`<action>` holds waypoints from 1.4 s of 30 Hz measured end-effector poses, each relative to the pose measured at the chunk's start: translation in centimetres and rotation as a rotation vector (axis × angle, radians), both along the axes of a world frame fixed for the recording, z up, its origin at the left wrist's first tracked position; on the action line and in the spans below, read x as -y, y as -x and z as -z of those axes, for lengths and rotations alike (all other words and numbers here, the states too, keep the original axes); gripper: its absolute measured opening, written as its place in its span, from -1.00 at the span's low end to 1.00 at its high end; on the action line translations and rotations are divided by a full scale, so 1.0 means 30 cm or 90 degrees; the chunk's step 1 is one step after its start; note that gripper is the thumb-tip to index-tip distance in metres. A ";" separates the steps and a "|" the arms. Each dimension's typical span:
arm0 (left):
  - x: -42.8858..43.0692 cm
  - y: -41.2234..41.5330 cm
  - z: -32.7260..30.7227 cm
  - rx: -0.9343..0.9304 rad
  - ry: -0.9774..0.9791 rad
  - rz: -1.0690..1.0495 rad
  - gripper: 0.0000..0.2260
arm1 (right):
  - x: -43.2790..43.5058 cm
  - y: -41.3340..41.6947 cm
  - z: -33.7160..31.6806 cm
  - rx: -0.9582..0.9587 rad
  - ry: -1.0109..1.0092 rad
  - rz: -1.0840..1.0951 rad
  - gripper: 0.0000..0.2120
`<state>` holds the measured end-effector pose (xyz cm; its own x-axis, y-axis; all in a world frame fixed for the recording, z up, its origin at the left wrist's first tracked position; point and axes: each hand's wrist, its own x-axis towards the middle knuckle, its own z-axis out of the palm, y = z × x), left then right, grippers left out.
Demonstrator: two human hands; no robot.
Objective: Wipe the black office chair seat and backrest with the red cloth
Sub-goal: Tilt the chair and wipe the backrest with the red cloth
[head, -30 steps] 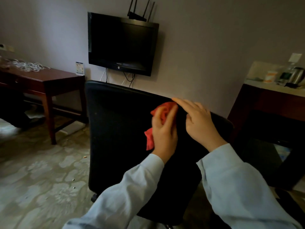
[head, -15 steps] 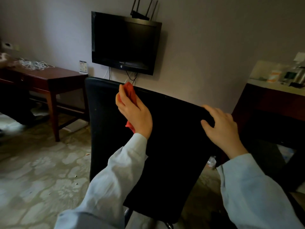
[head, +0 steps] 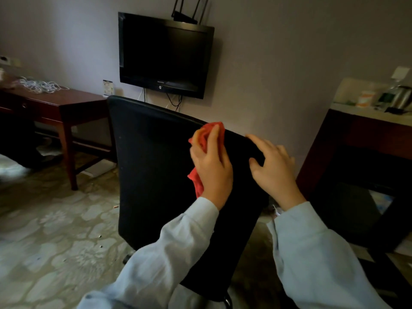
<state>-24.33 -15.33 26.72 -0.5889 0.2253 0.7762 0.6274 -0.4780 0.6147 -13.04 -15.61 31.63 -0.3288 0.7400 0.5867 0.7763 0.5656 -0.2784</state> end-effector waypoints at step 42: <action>0.021 0.009 0.095 0.055 -0.120 0.014 -0.70 | -0.038 -0.132 0.231 -0.435 0.300 -0.273 -0.35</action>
